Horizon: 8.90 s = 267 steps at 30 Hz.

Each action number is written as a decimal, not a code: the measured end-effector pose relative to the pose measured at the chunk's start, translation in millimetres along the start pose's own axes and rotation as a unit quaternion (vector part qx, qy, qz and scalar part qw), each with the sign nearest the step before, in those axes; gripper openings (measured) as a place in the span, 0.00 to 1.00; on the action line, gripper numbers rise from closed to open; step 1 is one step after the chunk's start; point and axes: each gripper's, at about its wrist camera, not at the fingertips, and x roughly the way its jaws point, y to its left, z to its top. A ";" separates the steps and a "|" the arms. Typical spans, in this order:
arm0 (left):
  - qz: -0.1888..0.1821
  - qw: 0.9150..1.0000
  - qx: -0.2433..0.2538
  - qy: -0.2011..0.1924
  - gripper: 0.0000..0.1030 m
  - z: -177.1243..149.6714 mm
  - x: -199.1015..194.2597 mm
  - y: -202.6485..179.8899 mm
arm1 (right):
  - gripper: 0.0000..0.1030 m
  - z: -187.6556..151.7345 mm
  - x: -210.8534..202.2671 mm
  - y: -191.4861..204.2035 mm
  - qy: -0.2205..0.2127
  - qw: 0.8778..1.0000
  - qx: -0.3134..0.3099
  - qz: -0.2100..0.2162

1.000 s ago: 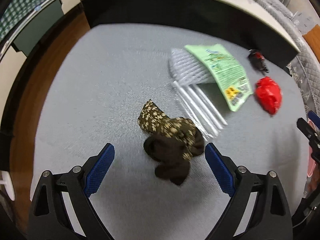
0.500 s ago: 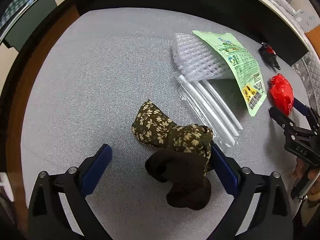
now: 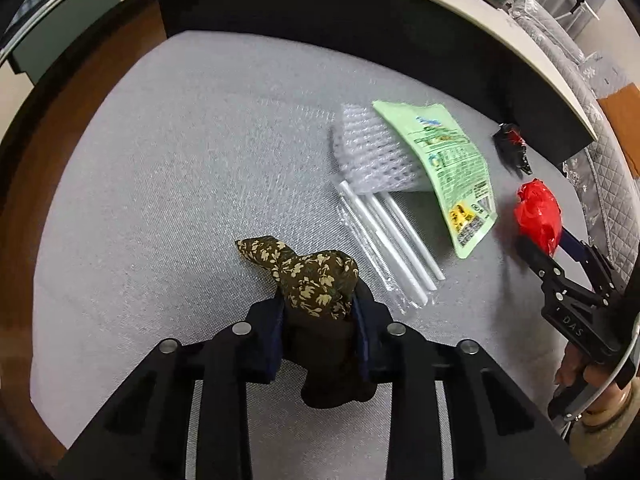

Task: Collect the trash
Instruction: 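Grasp the brown floral cloth with the left gripper while the right gripper grasps the red bag, then carry the cloth and red bag over the pink wastebasket and open both grippers, then move both grippers back over the green packet on the table, then grasp the green snack packet with the right gripper and lift it, then grasp the clear plastic tubes with the left gripper while the right gripper holds the packet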

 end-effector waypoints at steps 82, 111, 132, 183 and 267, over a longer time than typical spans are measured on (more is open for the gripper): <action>-0.137 0.905 0.399 -0.051 0.27 -135.5 -47.8 -543.3 | 0.71 -208.1 -280.5 -355.1 -0.118 0.905 0.358 -0.200; -0.121 0.911 0.395 0.002 0.32 -128.2 10.0 -570.5 | 0.72 -212.5 -237.4 -370.8 -0.036 0.909 0.365 -0.197; -0.056 0.934 0.353 0.002 0.83 -113.3 14.8 -529.0 | 0.91 -204.0 -238.2 -367.8 -0.038 0.907 0.369 -0.200; 0.064 0.974 0.088 -0.198 0.85 -83.2 -192.1 -66.0 | 0.95 -67.9 -244.8 25.0 -0.100 0.989 0.104 -0.010; 0.050 0.998 -0.027 -0.005 0.05 -6.9 -7.2 -51.3 | 0.03 -94.3 -190.8 -129.4 -0.085 0.982 0.164 -0.039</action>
